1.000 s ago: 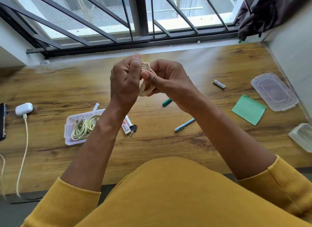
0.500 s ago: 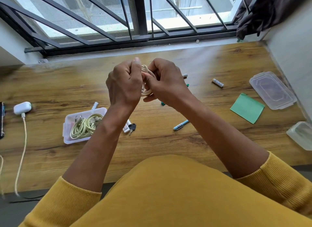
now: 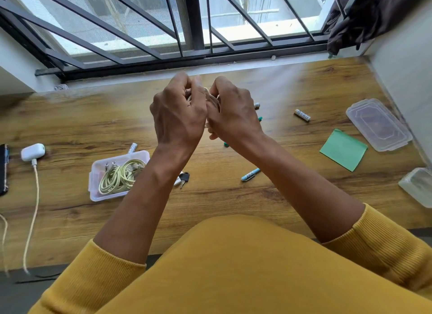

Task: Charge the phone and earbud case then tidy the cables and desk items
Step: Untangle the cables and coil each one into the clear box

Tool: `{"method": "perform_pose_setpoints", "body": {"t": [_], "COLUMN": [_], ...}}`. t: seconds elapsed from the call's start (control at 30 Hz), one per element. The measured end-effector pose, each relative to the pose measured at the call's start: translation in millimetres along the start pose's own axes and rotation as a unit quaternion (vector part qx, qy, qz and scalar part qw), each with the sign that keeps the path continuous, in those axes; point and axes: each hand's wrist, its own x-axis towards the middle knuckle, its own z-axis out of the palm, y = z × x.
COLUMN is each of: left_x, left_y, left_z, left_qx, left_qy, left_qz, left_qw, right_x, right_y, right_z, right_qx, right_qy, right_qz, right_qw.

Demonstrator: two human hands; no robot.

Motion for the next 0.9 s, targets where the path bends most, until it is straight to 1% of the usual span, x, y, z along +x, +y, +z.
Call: {"method": "perform_pose_setpoints", "body": {"t": [0.07,0.13,0.2,0.27,0.33,0.43,0.53,0.63,0.73,0.8,0.9], "left_x": [1,1,1,2,2,4,7,9,11,13,14], "left_y": [-5,-11,-16,-18,-18,-18,-22,-23,-21,-23,-29], "left_z": [1,1,0,-1,-1,-2,-2,-2,-5,-8,-14], "left_qx": [-0.020,-0.048,-0.072,-0.088,-0.097,-0.112,-0.145,-0.204,-0.278,-0.322,-0.370], "left_qy": [-0.028,-0.049,-0.056,-0.061,-0.061,-0.057,-0.079,-0.106,-0.128,-0.155,-0.213], "left_qz": [-0.006,-0.013,-0.020,-0.021,-0.017,-0.001,0.004,-0.014,-0.047,-0.082,-0.127], "left_qw": [0.999,0.998,0.996,0.994,0.993,0.992,0.986,0.973,0.951,0.930,0.895], "right_x": [2,5,8,10,10,12,15,15,14,13,13], "right_y": [4,8,11,12,13,12,11,10,11,12,15], "right_z": [-5,-12,-21,-29,-34,-38,-43,-47,-47,-45,-41], "right_qx": [0.029,0.090,0.191,0.243,0.255,0.234,0.221,0.248,0.287,0.301,0.297], "right_qy": [-0.014,-0.063,-0.126,-0.167,-0.189,-0.203,-0.229,-0.266,-0.281,-0.273,-0.233], "right_qz": [-0.003,0.021,0.070,0.097,0.101,0.083,0.060,0.052,0.043,0.042,0.044], "right_qw": [0.999,0.994,0.971,0.951,0.943,0.947,0.946,0.930,0.915,0.912,0.925]}}
